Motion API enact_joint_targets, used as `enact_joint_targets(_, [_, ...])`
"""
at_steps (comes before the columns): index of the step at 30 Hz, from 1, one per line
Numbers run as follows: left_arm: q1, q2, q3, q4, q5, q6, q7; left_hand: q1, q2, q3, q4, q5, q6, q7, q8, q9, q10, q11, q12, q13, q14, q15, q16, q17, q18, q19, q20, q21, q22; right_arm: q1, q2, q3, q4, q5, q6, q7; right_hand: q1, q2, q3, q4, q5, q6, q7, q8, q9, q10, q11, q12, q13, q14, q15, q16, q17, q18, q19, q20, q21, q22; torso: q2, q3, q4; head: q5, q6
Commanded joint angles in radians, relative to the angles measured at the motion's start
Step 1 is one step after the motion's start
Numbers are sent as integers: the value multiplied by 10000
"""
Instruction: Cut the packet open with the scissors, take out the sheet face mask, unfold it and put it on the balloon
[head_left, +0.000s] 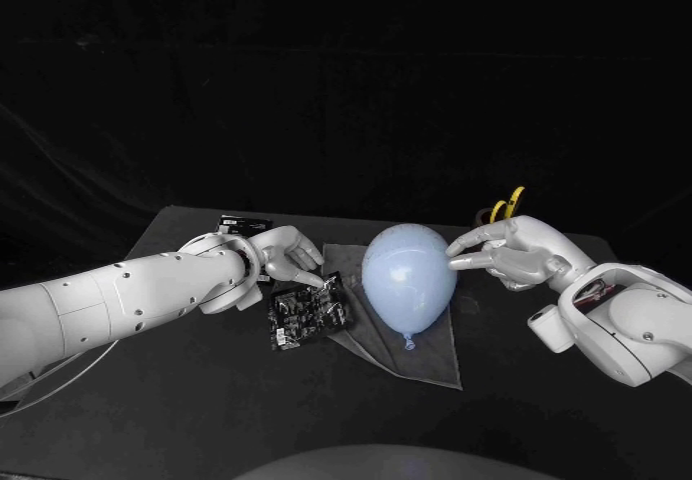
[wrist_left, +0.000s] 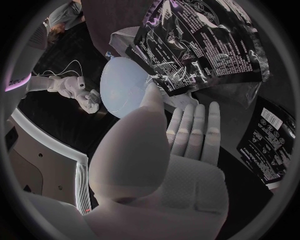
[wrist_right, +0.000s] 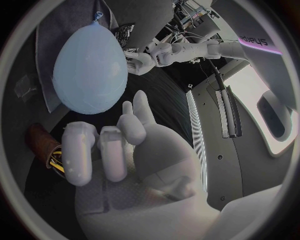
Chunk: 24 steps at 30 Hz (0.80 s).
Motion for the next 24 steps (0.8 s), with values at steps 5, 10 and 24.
enact_joint_targets(5, [3,150,12,-50,-173,904,-486,43,73,7,-8,15,28,147,-7,-7,139,-59,67,15,208,-62,123,16,182,187,10,83,18,-8,38,4,35,-144,25,-5,1,36,-146,-2,-63,-60,24,-41,17,764,-81,1995,3077,1061,85,70,2626,-163,466,54,-63,2253,-14,4,6,-40,-60])
enact_joint_targets(10, [3,319,14,-166,-297,1099,-799,39,79,4,-8,14,30,188,-5,-7,144,-76,70,13,226,-73,129,16,188,199,12,86,16,-8,62,4,40,-143,53,-7,25,51,-111,1,-61,-63,28,-47,31,750,-76,1978,3070,1061,90,70,2626,-158,454,61,-84,2246,-16,-1,9,-29,-59])
enact_joint_targets(24, [6,705,24,-511,-505,1216,-1304,125,91,79,-14,15,-145,336,-88,-53,-44,-17,-22,-10,116,-26,34,-41,226,230,1,79,-4,-9,87,5,89,-142,177,-9,53,69,-34,26,-52,-56,33,-53,56,755,-71,1992,3103,1061,96,70,2626,-154,443,70,-100,2240,-3,-1,4,-97,-126])
